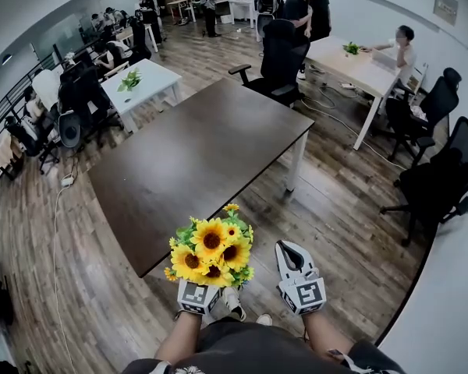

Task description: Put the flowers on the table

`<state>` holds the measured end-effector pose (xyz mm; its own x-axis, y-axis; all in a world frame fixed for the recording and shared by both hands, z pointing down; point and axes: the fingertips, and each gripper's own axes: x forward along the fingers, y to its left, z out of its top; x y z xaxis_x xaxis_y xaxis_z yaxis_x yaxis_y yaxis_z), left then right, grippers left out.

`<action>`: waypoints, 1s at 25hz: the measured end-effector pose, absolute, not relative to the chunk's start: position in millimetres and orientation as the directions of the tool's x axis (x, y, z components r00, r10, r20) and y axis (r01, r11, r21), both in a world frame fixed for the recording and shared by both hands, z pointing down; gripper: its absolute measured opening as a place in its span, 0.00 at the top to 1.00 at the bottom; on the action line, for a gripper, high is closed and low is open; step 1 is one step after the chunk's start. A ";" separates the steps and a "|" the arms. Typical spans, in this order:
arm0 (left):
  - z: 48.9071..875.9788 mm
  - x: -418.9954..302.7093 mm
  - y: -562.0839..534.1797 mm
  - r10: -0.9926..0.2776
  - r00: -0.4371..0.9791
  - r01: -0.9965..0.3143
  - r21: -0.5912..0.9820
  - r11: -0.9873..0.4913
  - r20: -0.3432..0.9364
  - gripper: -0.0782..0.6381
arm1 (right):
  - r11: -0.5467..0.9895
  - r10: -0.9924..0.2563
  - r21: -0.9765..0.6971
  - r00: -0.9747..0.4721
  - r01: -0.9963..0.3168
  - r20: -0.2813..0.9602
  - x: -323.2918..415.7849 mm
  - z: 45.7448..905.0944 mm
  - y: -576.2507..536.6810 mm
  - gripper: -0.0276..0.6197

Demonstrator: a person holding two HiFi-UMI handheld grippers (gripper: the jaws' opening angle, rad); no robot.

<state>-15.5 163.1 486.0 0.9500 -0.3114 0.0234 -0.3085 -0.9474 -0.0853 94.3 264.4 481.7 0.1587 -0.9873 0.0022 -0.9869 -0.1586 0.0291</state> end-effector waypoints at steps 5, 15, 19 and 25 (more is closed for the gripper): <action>487.7 -7.3 126.3 -0.310 0.951 -0.306 -0.101 -0.947 0.024 0.12 | -0.142 -0.990 0.018 0.142 -0.990 -0.008 98.8 477.9 221.8 0.92; 494.9 4.3 33.1 -0.332 0.943 -0.327 -0.097 -0.940 0.036 0.12 | -0.132 -0.991 0.047 0.132 -0.990 -0.004 110.7 475.4 126.9 0.92; 496.3 5.6 9.6 -0.325 0.946 -0.322 -0.098 -0.942 0.020 0.12 | -0.134 -0.991 0.058 0.134 -0.989 0.010 111.4 479.2 99.1 0.92; 504.7 3.3 -19.9 -0.324 0.945 -0.316 -0.122 -0.941 0.048 0.12 | -0.131 -0.991 0.071 0.134 -0.989 0.027 106.9 478.5 65.9 0.92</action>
